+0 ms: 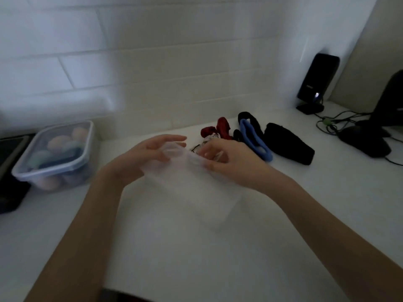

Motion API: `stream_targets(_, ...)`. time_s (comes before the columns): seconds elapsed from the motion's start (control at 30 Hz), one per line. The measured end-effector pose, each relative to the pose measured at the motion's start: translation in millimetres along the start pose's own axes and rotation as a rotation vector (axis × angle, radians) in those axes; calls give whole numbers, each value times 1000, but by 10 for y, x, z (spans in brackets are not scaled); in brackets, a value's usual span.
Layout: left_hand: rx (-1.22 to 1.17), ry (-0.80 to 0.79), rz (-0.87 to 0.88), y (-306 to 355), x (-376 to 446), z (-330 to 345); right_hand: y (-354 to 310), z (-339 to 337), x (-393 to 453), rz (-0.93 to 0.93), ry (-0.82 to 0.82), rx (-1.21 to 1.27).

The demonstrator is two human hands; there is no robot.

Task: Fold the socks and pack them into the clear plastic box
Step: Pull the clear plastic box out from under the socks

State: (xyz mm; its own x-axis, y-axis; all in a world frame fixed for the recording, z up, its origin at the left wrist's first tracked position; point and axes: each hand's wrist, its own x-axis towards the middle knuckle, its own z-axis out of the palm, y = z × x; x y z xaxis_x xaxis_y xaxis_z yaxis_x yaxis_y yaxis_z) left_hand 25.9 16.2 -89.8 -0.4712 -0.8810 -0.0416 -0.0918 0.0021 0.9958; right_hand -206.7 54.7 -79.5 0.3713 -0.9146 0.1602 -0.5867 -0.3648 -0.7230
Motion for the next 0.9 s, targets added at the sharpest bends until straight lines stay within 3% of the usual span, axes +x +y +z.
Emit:
stream_targets(0.27,-327,143,29,-140,-329,270,-187,168,-504,17,256,-31)
stream_targets(0.43,-331,279,35,-156,-394,331,-115,253,-832,-96,325,-25)
stream_targets(0.67,-387,256,85,-116,-404,364,-134,299,-1062,-266,261,-113)
stream_targets(0.8,-442,249,69,-201,-354,243,-117,377,-1063,-342,307,-231)
stream_targets(0.9,-471,239,37,-192,-286,249,-107,354,-1036,-263,403,-38)
